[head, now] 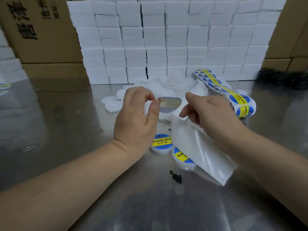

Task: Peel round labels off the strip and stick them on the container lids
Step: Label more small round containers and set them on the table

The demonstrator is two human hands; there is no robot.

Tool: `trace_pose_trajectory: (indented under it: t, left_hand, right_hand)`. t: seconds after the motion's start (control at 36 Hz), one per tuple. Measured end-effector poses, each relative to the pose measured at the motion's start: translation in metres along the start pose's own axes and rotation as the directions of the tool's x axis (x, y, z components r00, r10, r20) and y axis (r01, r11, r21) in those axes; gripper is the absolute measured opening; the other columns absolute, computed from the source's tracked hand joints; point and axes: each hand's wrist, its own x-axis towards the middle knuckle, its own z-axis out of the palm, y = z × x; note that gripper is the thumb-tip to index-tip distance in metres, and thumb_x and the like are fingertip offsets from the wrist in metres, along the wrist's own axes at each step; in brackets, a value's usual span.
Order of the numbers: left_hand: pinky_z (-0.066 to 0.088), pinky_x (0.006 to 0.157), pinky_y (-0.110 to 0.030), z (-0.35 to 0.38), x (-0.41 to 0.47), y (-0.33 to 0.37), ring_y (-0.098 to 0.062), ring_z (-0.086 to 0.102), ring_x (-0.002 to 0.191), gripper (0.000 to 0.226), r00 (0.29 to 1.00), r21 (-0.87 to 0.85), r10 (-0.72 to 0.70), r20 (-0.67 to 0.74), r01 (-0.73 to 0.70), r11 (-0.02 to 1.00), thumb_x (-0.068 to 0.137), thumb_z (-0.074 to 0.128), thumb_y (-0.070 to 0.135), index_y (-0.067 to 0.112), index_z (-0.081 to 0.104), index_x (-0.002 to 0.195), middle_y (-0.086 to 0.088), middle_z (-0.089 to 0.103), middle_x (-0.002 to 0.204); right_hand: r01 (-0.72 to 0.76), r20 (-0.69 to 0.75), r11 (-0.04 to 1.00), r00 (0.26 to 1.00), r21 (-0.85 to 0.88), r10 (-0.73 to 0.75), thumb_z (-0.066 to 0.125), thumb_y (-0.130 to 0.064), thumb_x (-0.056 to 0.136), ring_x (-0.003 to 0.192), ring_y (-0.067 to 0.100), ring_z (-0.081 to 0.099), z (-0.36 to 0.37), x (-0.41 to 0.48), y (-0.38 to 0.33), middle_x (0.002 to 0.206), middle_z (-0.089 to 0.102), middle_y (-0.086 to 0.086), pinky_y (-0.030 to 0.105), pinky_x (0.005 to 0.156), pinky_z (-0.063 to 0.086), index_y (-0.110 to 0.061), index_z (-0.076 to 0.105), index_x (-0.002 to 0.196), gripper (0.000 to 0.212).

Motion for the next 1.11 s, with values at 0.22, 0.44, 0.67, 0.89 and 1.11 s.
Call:
trace_pose_trajectory:
  t: [0.22, 0.44, 0.67, 0.89, 1.11]
  left_hand:
    - [0.030, 0.084, -0.008, -0.001, 0.001, 0.003, -0.015, 0.043, 0.098, 0.034, 0.995, 0.043, 0.076, 0.059, -0.079, 0.996, 0.087, 0.044, 0.024, -0.007, 0.056, 0.092, -0.021, 0.053, 0.100]
    - [0.027, 0.082, 0.001, 0.005, -0.001, -0.002, -0.008, 0.046, 0.092, 0.023, 0.996, -0.015, -0.047, 0.077, 0.048, 0.999, 0.079, 0.060, 0.010, 0.006, 0.052, 0.100, -0.001, 0.042, 0.104]
    - [0.048, 0.080, -0.020, 0.007, 0.006, 0.002, -0.007, 0.064, 0.084, 0.025, 0.845, -0.486, -0.490, 0.216, 0.528, 0.696, 0.098, 0.034, 0.010, 0.033, 0.042, 0.104, 0.013, 0.057, 0.099]
    - [0.041, 0.043, -0.022, 0.002, 0.014, 0.009, -0.015, 0.052, 0.057, 0.019, 0.784, -0.508, -0.537, 0.311, 0.614, 0.603, 0.093, 0.037, 0.042, 0.031, 0.047, 0.081, 0.004, 0.050, 0.082]
    - [0.023, 0.045, -0.020, 0.000, 0.017, 0.002, -0.013, 0.033, 0.051, 0.031, 0.644, -0.533, -0.655, 0.395, 0.741, 0.408, 0.088, 0.027, 0.022, 0.020, 0.054, 0.072, 0.000, 0.039, 0.073]
  right_hand:
    - [-0.090, 0.044, 0.984, 0.995, 0.151, 0.084, 0.053, -0.040, 0.085, 0.037, 0.003, 0.034, 0.001, -0.001, -0.004, 0.041, 0.041, -0.011, 0.018, 0.046, 0.028, -0.022, 0.069, 0.052, 0.040]
    - [-0.060, -0.108, 0.978, 0.991, 0.199, 0.083, 0.060, -0.019, 0.081, 0.045, 0.012, 0.027, -0.003, 0.001, -0.004, 0.048, 0.038, -0.006, 0.025, 0.049, 0.022, -0.018, 0.055, 0.054, 0.028]
    - [-0.012, -0.055, 0.973, 0.998, 0.230, 0.025, 0.058, -0.023, 0.086, 0.041, 0.003, 0.035, 0.001, 0.000, -0.002, 0.045, 0.044, -0.013, 0.014, 0.044, 0.031, -0.032, 0.067, 0.054, 0.035]
    - [0.030, 0.004, 0.974, 1.000, 0.225, -0.031, 0.059, -0.023, 0.086, 0.041, 0.000, 0.039, 0.005, -0.004, 0.000, 0.045, 0.047, -0.014, 0.011, 0.043, 0.032, -0.036, 0.069, 0.057, 0.033]
    - [0.057, 0.018, 0.968, 0.998, 0.244, -0.063, 0.058, -0.021, 0.087, 0.041, 0.000, 0.039, 0.006, -0.005, -0.002, 0.044, 0.047, -0.013, 0.010, 0.043, 0.032, -0.035, 0.070, 0.058, 0.034]
